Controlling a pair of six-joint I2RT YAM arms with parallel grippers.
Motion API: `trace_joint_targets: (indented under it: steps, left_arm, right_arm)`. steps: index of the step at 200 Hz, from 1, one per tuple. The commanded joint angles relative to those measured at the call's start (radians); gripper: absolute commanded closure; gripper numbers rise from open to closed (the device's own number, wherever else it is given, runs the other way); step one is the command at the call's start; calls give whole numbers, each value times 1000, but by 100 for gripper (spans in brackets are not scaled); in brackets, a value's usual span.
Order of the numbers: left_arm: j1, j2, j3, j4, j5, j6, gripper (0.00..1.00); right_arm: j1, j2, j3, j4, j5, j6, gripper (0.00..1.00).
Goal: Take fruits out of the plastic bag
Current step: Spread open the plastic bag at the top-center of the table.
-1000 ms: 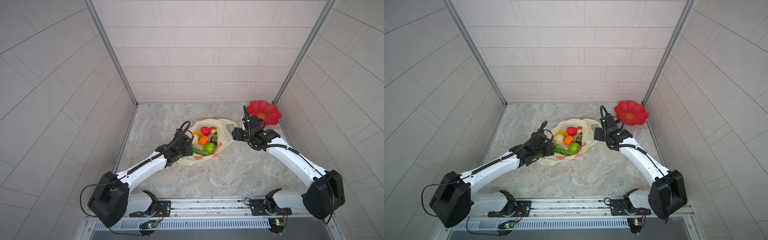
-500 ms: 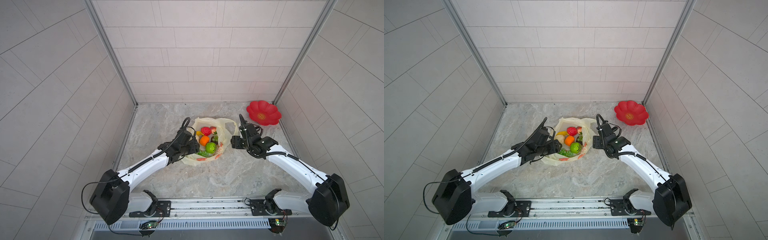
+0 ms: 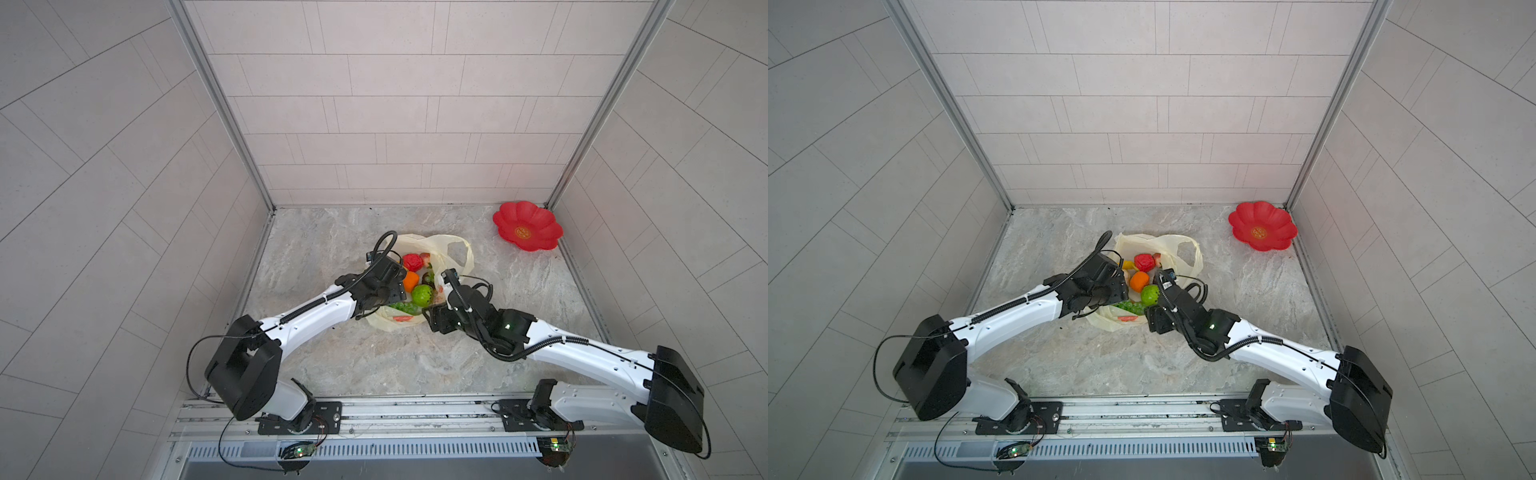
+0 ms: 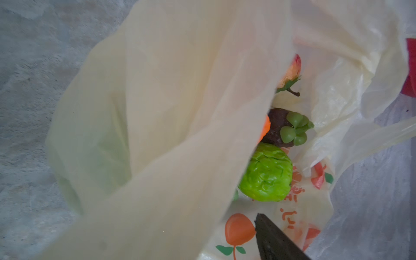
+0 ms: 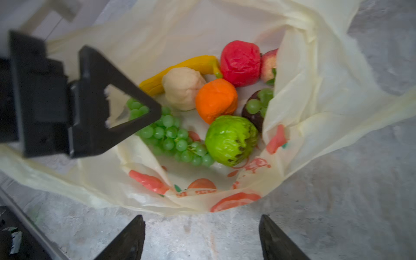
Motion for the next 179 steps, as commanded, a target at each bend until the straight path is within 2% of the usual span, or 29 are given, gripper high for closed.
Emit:
trace_joint_targets:
  steps: [1, 27, 69, 100, 134, 165, 179]
  left_arm:
    - [28, 15, 7, 46, 93, -88, 20]
    - [30, 14, 9, 85, 158, -137, 21]
    - [35, -58, -20, 96, 179, -192, 20]
    - [91, -106, -46, 84, 216, -237, 20]
    - [180, -160, -92, 112, 298, -270, 21]
    - [203, -186, -123, 131, 342, -293, 27]
    - [215, -178, -164, 209, 401, -339, 28]
  right_arm:
    - [85, 11, -15, 167, 115, 34, 22]
    - [114, 97, 0, 209, 140, 57, 22]
    - [130, 293, 42, 296, 124, 63, 22]
    - [176, 410, 85, 304, 138, 49, 24]
    - [176, 486, 86, 302, 152, 77, 26]
    - [173, 495, 104, 299, 168, 67, 27]
    - [173, 481, 100, 311, 175, 57, 27]
